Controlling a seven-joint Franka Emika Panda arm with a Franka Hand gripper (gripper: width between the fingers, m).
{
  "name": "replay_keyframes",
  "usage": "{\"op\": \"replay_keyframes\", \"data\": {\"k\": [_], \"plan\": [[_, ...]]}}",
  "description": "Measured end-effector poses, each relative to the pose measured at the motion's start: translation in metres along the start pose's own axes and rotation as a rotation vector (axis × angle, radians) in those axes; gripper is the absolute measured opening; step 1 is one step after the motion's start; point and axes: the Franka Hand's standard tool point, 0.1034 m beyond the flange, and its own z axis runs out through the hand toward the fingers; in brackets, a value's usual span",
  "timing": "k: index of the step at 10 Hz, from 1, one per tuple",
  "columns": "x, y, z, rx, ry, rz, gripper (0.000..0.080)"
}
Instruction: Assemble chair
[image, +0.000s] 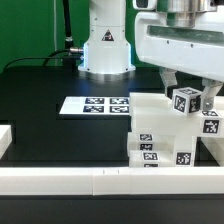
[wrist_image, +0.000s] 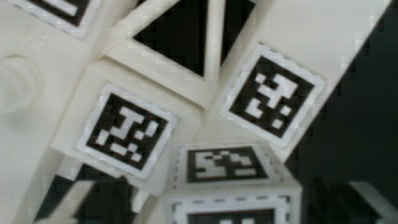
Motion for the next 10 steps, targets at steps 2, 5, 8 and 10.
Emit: {"op": "replay_keyframes", "data": {"k": [2,5,8,10], "plan": [[0.0001,-0.0005,-0.0012,-0.003,-0.002,-0.124,0.0638],[-0.0001,-0.0002,-0.0010,-0.006,-0.002,-0.372,0.0649],[-0.0018,-0.0003,-0.0006,-0.020,0.006,-0.674,0.0649],[-0.0015,-0.0001,-0.0004,-0.025,0.007,-0.834,0.0649]]}}
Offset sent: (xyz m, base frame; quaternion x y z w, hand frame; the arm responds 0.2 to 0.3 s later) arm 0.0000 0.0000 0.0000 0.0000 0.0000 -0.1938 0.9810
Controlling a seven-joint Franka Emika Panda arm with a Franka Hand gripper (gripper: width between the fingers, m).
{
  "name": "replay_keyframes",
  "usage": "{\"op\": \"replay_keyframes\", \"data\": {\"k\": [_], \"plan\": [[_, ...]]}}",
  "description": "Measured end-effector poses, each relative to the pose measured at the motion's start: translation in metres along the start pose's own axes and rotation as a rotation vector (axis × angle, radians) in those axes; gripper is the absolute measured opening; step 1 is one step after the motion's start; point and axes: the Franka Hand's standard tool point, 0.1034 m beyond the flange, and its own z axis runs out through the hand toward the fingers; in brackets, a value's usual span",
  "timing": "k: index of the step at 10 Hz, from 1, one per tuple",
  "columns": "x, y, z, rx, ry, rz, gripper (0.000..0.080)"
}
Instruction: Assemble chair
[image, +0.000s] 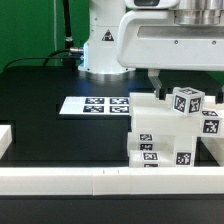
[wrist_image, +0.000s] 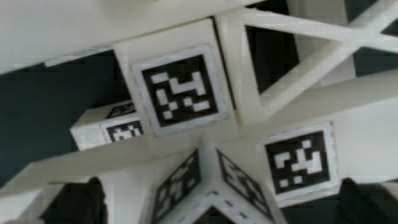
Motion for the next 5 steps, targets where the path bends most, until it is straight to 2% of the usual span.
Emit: {"op": "replay_keyframes", "data": {"k": [5], "plan": [[0.0009,0.0028,0.0000,-0.012,0.001,-0.353,0.0649]]}}
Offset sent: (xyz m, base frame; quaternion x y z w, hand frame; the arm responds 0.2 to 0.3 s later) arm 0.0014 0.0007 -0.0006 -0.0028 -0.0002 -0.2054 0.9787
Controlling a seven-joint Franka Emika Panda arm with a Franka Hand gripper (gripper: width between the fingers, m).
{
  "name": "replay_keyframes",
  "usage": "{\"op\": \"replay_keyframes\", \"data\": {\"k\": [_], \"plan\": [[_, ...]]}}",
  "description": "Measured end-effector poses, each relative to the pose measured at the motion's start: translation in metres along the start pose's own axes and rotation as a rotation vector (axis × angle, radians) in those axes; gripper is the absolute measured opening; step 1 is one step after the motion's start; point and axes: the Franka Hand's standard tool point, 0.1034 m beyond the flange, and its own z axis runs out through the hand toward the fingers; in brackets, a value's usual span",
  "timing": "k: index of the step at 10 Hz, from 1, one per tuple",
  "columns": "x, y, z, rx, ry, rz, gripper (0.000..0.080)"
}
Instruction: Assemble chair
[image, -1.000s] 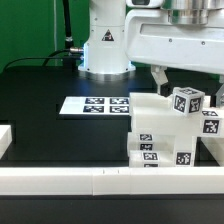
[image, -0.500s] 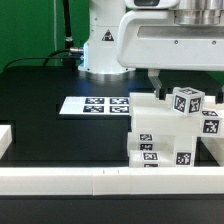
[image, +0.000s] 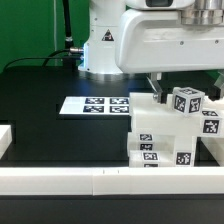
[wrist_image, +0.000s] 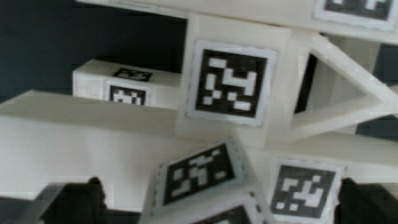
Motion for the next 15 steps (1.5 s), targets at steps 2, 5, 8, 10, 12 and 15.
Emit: {"op": "replay_keyframes", "data": {"k": [2,5,8,10,12,15], "plan": [[0.0000,0.0000,0.0000,0.000,0.000,0.028,0.0520],[0.0000,0.0003,0.0000,0.000,0.000,0.053,0.0283],[0.0001,0.0010,-0.0001,0.005,0.001,0.228,0.0283],[0.0000,-0.0003,0.0002,0.013,0.000,0.420,0.0283],[0.0006,0.0003,0.0004,0.029,0.002,0.607,0.0284],[0.0016,-0.0019,0.0005,0.056,-0.006,0.985,0.0284]]}}
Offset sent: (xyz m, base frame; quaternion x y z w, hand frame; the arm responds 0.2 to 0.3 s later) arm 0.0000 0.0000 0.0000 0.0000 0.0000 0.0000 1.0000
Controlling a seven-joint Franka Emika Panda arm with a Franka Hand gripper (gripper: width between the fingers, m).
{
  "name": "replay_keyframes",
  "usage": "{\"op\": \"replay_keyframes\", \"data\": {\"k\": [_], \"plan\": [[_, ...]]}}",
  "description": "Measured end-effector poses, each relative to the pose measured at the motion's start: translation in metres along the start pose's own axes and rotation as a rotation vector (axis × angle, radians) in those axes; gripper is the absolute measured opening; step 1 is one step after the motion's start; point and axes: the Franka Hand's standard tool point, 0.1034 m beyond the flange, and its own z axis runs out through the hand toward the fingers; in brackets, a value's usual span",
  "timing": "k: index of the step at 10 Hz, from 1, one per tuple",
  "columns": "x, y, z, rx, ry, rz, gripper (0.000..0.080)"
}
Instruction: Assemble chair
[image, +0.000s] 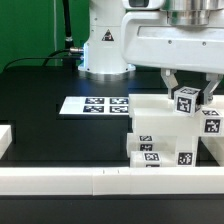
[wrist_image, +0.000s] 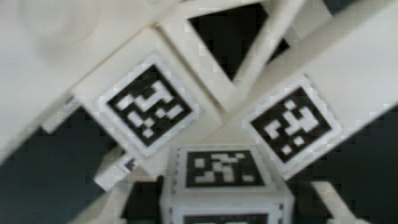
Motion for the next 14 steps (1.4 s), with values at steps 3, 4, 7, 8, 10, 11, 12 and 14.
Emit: {"op": "replay_keyframes", "data": {"k": [3,4,7,8,10,11,12,14], "plan": [[0.0000,-0.0017,0.0003,0.001,0.001,0.263,0.0284],[-0.0004,-0.0024,0.0003,0.003,0.002,0.318,0.0284],[-0.0004,-0.0023,0.0003,0.002,0.002,0.267,0.0441],[0.0000,-0.0029,0.0001,0.005,0.005,0.244,0.0593],[0.0003,-0.0026,0.0001,0.003,0.007,0.090,0.0632],[0.0005,-0.0025,0.0001,0.003,0.007,-0.010,0.0646],[0.0006,-0.0023,0.0001,0.002,0.007,-0.081,0.0646],[0.0014,-0.0014,-0.0002,-0.012,0.014,-0.362,0.0649]]}}
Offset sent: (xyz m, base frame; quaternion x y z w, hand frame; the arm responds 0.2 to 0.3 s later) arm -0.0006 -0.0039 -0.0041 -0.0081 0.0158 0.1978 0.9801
